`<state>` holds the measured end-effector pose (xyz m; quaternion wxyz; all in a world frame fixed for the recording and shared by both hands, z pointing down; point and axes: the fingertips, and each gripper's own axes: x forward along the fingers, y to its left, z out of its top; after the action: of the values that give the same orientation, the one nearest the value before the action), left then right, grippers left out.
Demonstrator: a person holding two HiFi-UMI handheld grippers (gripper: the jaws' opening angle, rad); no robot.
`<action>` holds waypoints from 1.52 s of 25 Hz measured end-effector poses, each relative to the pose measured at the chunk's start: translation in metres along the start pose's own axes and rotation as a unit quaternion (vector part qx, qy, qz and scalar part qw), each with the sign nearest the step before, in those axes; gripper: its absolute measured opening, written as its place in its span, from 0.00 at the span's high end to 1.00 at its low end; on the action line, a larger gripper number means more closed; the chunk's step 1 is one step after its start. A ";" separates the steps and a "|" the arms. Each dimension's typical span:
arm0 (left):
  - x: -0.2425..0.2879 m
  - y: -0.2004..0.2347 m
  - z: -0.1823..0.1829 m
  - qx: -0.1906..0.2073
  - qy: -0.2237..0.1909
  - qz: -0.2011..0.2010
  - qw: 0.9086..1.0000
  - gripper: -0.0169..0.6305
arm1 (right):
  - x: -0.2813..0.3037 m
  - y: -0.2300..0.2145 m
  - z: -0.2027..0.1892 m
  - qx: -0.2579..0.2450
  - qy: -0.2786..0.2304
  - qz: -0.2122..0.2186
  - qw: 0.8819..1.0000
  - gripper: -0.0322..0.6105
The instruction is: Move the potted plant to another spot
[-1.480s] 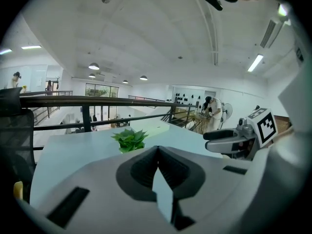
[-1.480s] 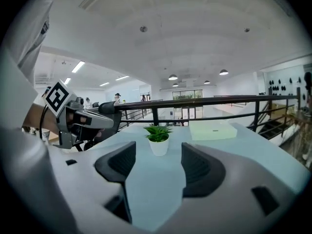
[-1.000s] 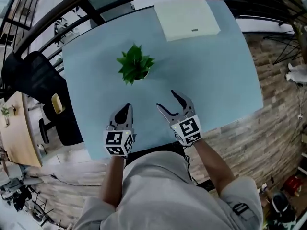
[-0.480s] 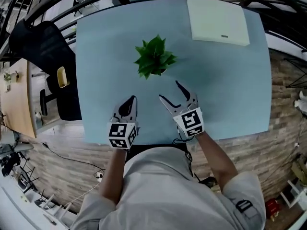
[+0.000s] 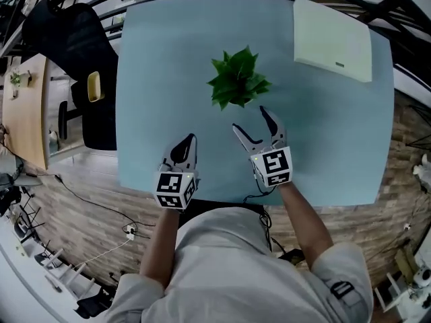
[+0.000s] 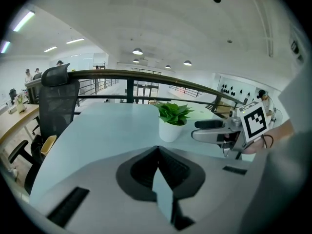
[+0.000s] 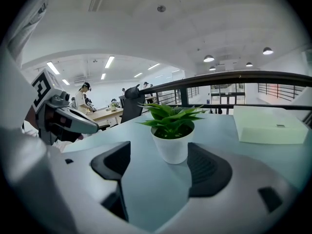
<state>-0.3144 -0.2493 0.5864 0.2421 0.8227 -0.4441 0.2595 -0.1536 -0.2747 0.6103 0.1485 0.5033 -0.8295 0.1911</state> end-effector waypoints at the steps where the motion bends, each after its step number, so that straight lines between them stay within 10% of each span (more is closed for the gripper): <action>1: -0.001 0.001 -0.002 -0.003 0.001 0.002 1.000 0.95 | 0.003 -0.001 0.001 -0.001 -0.001 0.000 1.000 0.38; 38: 0.005 0.015 -0.022 -0.031 0.009 0.021 0.999 0.95 | 0.082 -0.028 0.026 -0.039 -0.043 -0.037 0.998 0.15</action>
<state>-0.3297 -0.2457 0.6086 0.2660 0.8030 -0.4665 0.2585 -0.1666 -0.3623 0.6278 0.1389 0.5352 -0.8229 0.1307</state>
